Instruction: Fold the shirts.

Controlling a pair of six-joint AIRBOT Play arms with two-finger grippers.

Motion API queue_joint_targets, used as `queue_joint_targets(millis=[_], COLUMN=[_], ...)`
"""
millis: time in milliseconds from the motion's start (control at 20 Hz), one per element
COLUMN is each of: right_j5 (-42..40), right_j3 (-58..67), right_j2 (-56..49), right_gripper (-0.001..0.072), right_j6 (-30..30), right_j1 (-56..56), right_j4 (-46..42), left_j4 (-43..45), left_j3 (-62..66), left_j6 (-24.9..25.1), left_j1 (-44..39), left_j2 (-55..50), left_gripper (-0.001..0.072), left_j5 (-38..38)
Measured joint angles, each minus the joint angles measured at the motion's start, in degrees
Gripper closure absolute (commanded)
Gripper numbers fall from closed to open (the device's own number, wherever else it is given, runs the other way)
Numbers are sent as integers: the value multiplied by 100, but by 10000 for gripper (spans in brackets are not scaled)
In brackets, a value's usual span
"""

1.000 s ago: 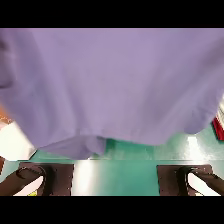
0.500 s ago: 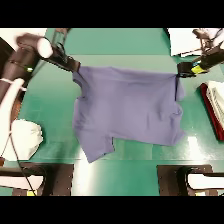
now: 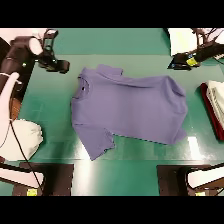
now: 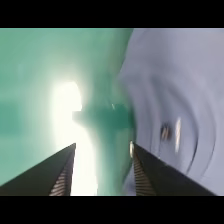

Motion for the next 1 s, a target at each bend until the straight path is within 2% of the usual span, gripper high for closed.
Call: queue_joint_targets(millis=[150,300,500,650,1000], right_j5=[205,234,-66,-278,-442], right_j3=[-599,-1606,-2745,-3303,-3672], right_j2=[516,1263,2155,2645,3176], right_gripper=[300,301,301,301,301], right_j6=[-166,-352,-490,-533,-553], right_j1=[-278,-494,-549,-516,-490], right_j4=[407,778,1078,1172,1231], left_j4=[-317,-581,-1447,-2015,-3239], left_j3=[-745,-2168,-4100,-5134,-6113], left_j6=[199,271,308,334,824], left_j1=[293,450,518,520,289], left_j2=[509,1344,2341,2673,2859], left_gripper=[281,281,281,281,284], left_j5=[-520,-562,-177,120,966])
